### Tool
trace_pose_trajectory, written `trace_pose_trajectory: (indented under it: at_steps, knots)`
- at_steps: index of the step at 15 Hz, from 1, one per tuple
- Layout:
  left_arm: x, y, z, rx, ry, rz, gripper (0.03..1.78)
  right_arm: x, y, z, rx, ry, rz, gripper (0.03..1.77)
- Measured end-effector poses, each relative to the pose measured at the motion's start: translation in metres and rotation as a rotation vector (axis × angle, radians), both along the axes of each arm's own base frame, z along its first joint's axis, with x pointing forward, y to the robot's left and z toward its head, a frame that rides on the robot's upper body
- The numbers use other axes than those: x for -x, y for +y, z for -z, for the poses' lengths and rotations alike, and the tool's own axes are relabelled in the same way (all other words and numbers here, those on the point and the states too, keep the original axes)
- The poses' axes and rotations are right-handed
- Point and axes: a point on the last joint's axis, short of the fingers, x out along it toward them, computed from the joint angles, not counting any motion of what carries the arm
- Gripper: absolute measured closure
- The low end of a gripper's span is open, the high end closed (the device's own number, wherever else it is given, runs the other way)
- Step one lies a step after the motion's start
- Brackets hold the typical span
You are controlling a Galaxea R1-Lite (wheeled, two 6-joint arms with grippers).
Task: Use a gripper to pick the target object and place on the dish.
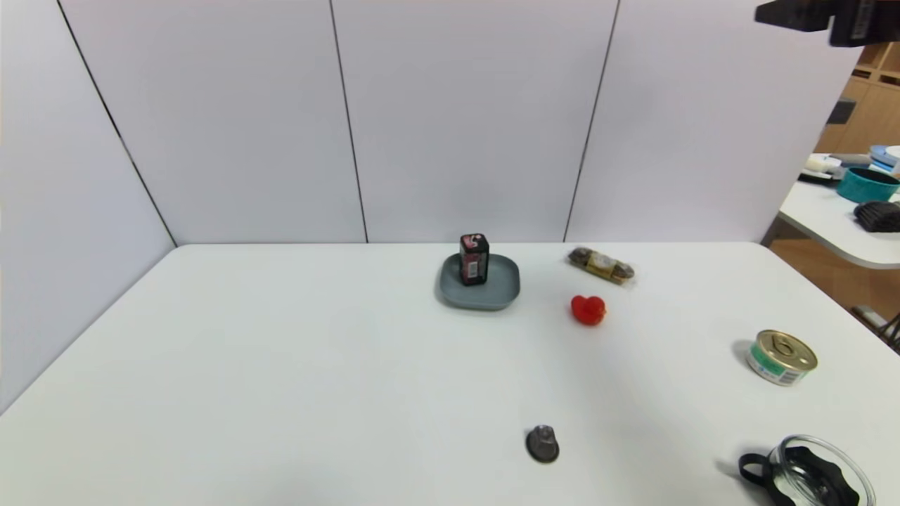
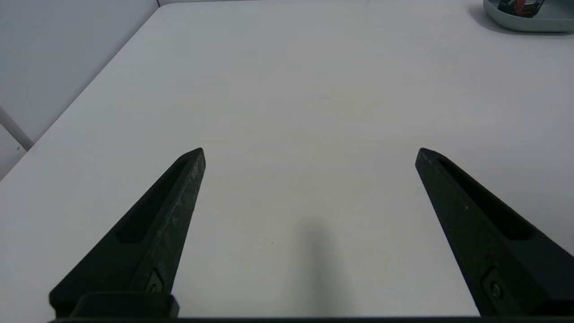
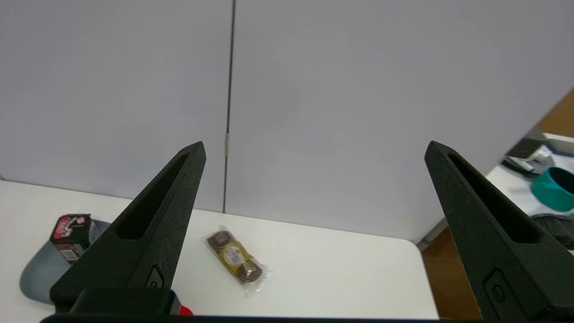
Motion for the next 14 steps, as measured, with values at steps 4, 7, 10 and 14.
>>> trace_pose_trajectory:
  at_steps: [4, 7, 10, 14]
  knots:
    - [0.000, 0.000, 0.000, 0.000, 0.000, 0.000, 0.12, 0.062, -0.026, 0.005, 0.006, -0.148, 0.033, 0.11]
    - [0.000, 0.000, 0.000, 0.000, 0.000, 0.000, 0.12, 0.109, -0.030, 0.027, 0.014, -0.223, 0.058, 0.11]
    - [0.000, 0.000, 0.000, 0.000, 0.000, 0.000, 0.12, 0.164, -0.029, 0.065, 0.021, -0.262, 0.066, 0.11]
    - [0.000, 0.000, 0.000, 0.000, 0.000, 0.000, 0.12, 0.231, -0.025, 0.127, 0.021, -0.272, 0.051, 0.10]
